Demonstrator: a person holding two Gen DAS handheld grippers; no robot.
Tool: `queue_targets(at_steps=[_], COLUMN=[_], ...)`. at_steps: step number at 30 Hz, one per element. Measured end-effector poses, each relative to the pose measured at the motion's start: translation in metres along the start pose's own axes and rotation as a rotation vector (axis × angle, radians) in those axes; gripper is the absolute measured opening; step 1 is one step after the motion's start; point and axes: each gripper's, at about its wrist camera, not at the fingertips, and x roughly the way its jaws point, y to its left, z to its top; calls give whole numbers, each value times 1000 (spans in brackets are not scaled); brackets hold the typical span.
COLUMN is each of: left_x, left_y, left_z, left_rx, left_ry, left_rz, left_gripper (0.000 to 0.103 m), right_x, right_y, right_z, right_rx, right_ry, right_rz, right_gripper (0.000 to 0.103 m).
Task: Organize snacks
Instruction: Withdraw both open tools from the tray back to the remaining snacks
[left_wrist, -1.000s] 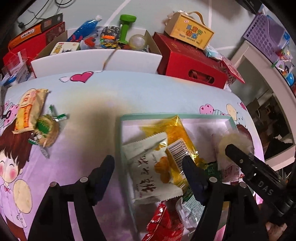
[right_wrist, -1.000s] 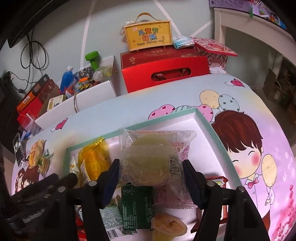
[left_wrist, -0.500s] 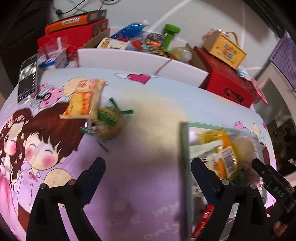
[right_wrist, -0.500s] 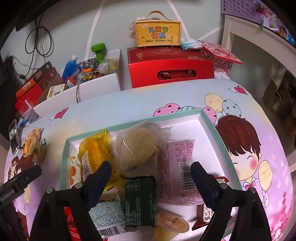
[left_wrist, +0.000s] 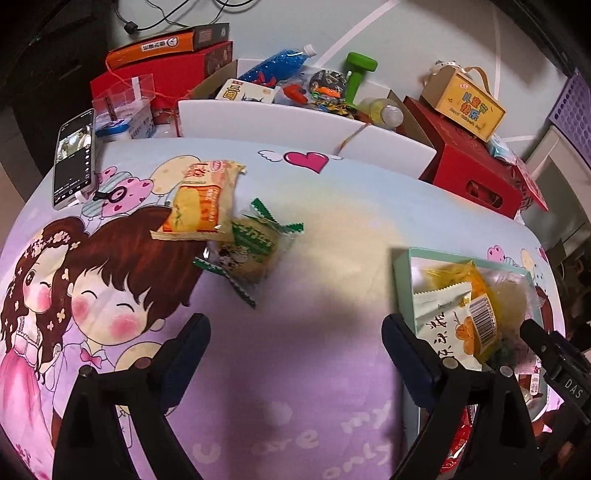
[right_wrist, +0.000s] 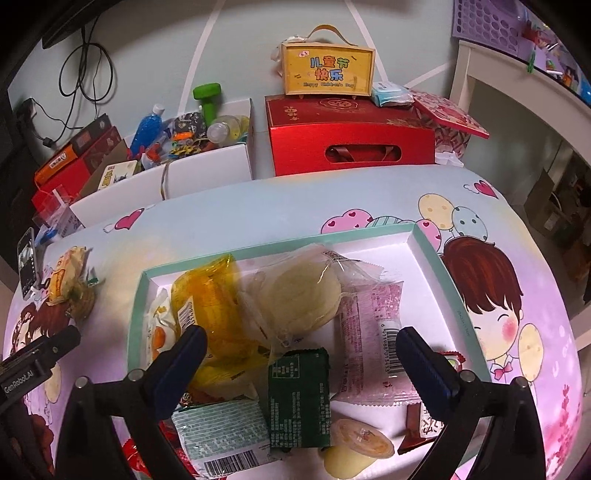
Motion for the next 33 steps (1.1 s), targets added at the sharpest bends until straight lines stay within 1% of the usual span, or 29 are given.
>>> queue_targets(at_steps=[4, 8, 14, 17, 21, 25, 33], left_x=[-1, 0, -5, -7, -10, -13, -12], left_y=[6, 9, 16, 25, 47, 76, 119], left_z=[1, 1, 4, 4, 5, 4, 2], left_rx=[-16, -21, -25, -31, -60, -115, -179], left_ry=[-3, 6, 4, 8, 14, 15, 16], left_rz=[0, -3, -1, 18, 56, 88, 120], left_gripper=[94, 94, 94, 94, 94, 94, 94], right_x=[1, -2, -21, -26, -27, -26, -25], right_y=[2, 6, 16, 26, 46, 73, 132], right_z=[-1, 0, 5, 6, 3, -2, -19], right_rx=[-1, -4, -8, -24, -62, -122, -230], right_ry=[11, 0, -85, -100, -97, -86, -54], right_rz=[0, -4, 10, 27, 69, 116, 222], right_gripper=[103, 103, 103, 103, 103, 103, 103])
